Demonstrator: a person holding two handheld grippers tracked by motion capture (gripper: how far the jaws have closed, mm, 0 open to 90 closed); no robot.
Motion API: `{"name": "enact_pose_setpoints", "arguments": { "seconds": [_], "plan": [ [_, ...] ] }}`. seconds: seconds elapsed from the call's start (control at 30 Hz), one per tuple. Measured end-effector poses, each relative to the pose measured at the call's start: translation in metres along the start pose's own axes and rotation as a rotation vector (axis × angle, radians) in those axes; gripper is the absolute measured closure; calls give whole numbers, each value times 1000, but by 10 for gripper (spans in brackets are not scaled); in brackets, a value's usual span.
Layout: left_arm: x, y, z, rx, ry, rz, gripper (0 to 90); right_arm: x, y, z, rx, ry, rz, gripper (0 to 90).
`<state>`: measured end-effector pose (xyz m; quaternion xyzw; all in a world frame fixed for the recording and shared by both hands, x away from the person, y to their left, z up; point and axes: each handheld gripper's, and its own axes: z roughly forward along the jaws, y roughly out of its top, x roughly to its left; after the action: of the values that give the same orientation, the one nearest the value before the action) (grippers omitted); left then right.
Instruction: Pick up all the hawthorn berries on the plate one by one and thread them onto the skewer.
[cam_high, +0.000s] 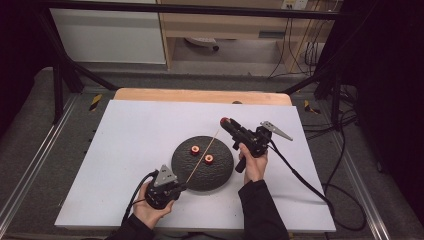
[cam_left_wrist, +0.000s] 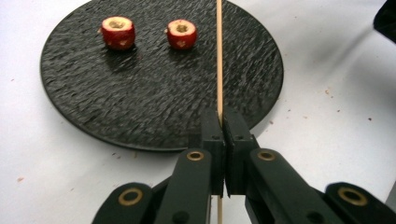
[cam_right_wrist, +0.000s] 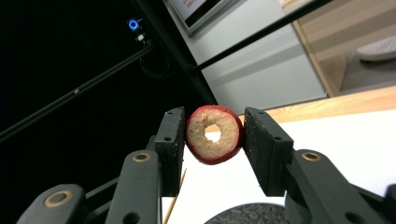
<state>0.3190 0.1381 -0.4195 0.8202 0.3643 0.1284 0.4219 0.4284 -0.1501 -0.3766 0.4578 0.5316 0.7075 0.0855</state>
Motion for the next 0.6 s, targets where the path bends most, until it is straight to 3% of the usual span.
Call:
{"name": "enact_pose_setpoints", "arguments": {
  "seconds": [0.27,0.6],
  "plan": [
    [-3,4,2,-4,-16,-15,882,1,0,-1,-49,4,-49,598],
    [-5,8,6,-6,-28,-34,882,1,-4,0,-68,7,-84,599]
  ]
}}
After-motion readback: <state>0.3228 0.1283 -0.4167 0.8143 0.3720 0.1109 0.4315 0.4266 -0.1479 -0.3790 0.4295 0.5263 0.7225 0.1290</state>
